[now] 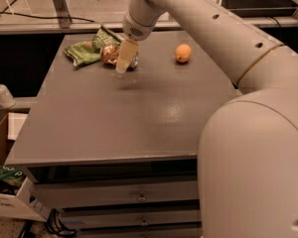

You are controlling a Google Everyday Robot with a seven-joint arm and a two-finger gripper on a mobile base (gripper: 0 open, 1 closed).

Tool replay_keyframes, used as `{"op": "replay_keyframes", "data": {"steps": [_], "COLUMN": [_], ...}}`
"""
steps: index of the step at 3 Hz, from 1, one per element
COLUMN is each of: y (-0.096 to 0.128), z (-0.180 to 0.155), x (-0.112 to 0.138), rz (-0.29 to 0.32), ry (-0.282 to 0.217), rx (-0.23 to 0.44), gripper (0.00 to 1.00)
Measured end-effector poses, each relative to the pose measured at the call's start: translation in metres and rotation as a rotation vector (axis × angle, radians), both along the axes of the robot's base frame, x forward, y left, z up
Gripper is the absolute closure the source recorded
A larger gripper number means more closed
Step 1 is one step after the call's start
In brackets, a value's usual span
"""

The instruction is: Move orange can near green jalapeno chip bag

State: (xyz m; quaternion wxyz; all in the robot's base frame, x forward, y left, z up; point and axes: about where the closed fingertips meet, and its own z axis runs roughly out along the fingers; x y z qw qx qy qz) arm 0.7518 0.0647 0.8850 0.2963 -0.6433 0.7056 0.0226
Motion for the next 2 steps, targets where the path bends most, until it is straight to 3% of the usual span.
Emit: {"op": "replay_keyframes", "data": {"steps": [1, 2], "y": [-0.029, -0.077], "z": [0.016, 0.026], "x": [-0.023, -0.041], "rz": [-0.001, -0.032], "ry": [0.016, 0.044], "rx": [0.105, 0.19], "gripper": [0.0, 0.0]}}
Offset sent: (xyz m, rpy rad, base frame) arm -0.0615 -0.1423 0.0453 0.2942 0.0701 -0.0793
